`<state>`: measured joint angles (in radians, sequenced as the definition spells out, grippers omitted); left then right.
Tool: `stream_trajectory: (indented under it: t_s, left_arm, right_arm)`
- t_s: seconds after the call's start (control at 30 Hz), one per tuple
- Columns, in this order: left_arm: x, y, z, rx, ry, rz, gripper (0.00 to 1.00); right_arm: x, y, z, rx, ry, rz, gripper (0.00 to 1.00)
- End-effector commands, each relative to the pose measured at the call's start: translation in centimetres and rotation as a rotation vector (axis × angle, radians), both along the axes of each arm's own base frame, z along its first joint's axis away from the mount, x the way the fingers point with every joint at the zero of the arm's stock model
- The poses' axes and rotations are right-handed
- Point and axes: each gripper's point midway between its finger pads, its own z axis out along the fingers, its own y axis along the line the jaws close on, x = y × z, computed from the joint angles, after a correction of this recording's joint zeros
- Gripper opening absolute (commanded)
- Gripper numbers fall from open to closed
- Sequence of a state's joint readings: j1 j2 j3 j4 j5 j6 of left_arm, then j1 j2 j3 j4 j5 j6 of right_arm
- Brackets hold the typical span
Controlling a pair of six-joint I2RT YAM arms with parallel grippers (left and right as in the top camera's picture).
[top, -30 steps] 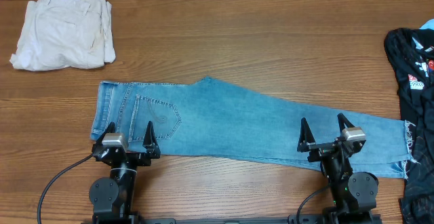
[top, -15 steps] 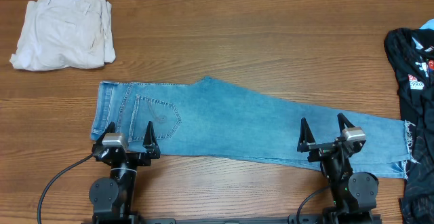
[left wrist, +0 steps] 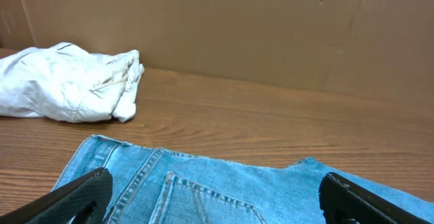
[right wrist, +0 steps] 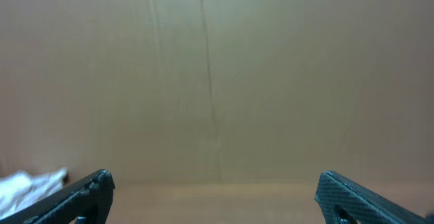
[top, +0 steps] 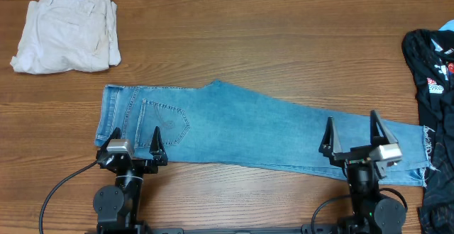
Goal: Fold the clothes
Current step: 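Move the right gripper toward the frayed right hem of the jeans, then lower the right gripper and pinch the frayed jeans hem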
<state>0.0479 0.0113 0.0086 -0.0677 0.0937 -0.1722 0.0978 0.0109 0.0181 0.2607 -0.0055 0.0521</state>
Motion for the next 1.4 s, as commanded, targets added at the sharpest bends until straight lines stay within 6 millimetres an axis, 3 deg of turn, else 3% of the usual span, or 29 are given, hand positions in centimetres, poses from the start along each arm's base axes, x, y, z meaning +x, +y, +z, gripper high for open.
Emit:
stream_trajectory:
  t_s: [0.0,0.13,0.3,0.4,0.57,0.73,0.83,0.93,1.1,1.23,1.37]
  left_arm:
    - [0.0,0.1,-0.1,0.019,-0.003,0.002,1.0]
    - [0.0,0.1,-0.1,0.019,-0.003,0.001,1.0]
    - [0.0,0.1,0.0,0.019,-0.003,0.002,1.0]
    - [0.0,0.1,-0.1,0.019,-0.003,0.002,1.0]
    - [0.0,0.1,-0.1,0.019,-0.003,0.002,1.0]
    - [0.0,0.1,0.0,0.019,-0.003,0.002,1.0]
    - [0.0,0.1,0.0,0.019,-0.003,0.001,0.99]
    - [0.0,0.1,-0.1,0.019,-0.003,0.002,1.0]
    - [0.0,0.1,-0.1,0.019,-0.003,0.002,1.0]
    - [0.0,0.1,-0.1,0.019,-0.003,0.002,1.0]
    - [0.0,0.1,-0.1,0.019,-0.003,0.002,1.0]
  right_arm:
    - [-0.4,-1.4,1.5,0.035,-0.042,-0.072,1.0]
    - [-0.8,-3.2,2.8,0.068,-0.038,-0.166,1.0]
    - [-0.6,-4.1,1.1,0.057,0.109,-0.224,1.0]
    - [-1.4,-4.7,3.0,0.069,0.091,-0.252,1.0]
    - [-3.4,-7.8,6.6,0.108,0.125,-0.428,1.0]
    - [-4.2,-10.0,4.6,0.098,0.449,-0.579,1.0]
    - [-4.6,-10.0,3.7,0.204,0.626,-0.593,1.0]
    - [-4.1,-8.1,3.3,0.265,0.808,-0.507,1.0]
    - [-3.8,-4.1,4.9,0.272,1.063,-0.312,1.0]
    - [-3.9,-2.7,6.6,0.269,1.192,-0.256,1.0]
    - [-4.7,-2.5,6.2,0.256,1.324,-0.266,1.0]
